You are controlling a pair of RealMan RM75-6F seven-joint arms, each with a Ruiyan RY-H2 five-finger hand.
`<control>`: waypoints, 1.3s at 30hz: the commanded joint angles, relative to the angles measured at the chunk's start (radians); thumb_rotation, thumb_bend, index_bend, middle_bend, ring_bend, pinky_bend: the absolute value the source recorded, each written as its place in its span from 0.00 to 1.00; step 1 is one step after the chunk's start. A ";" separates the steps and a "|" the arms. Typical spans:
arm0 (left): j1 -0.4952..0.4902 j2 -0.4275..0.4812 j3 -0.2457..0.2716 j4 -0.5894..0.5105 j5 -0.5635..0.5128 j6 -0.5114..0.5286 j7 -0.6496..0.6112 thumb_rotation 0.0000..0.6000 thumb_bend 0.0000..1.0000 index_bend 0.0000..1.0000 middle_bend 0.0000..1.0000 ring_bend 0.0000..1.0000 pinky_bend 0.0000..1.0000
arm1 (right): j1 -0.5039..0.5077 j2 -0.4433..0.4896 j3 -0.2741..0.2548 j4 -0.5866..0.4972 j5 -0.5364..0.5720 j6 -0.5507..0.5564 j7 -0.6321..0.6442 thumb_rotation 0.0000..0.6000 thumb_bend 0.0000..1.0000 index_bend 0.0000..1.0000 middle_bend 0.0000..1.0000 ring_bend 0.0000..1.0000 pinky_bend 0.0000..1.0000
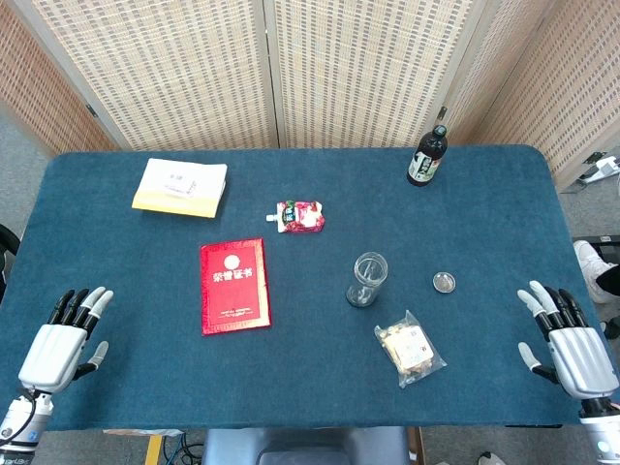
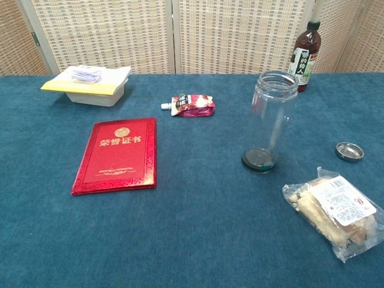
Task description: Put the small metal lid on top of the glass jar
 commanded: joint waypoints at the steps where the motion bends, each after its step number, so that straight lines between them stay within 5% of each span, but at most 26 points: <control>1: 0.001 0.001 0.001 -0.003 0.001 0.003 -0.002 1.00 0.38 0.00 0.05 0.00 0.00 | 0.000 -0.001 0.000 0.001 0.002 -0.002 -0.001 1.00 0.39 0.10 0.00 0.00 0.00; 10: 0.006 0.016 0.002 0.002 0.018 0.027 -0.035 1.00 0.38 0.00 0.05 0.00 0.00 | 0.018 0.007 0.009 -0.018 0.026 -0.041 -0.007 1.00 0.38 0.10 0.00 0.00 0.00; 22: 0.030 0.042 0.007 -0.014 0.020 0.064 -0.072 1.00 0.38 0.00 0.05 0.00 0.00 | 0.200 0.155 0.088 -0.109 0.180 -0.358 0.045 1.00 0.38 0.11 0.00 0.00 0.00; 30: 0.032 0.051 0.002 -0.016 0.015 0.067 -0.092 1.00 0.38 0.00 0.05 0.00 0.00 | 0.327 0.104 0.151 -0.028 0.314 -0.545 0.036 1.00 0.41 0.30 0.00 0.00 0.00; 39: 0.041 0.064 -0.005 -0.018 0.013 0.087 -0.119 1.00 0.38 0.00 0.05 0.00 0.00 | 0.420 0.008 0.164 0.090 0.415 -0.687 -0.005 1.00 0.42 0.33 0.00 0.00 0.00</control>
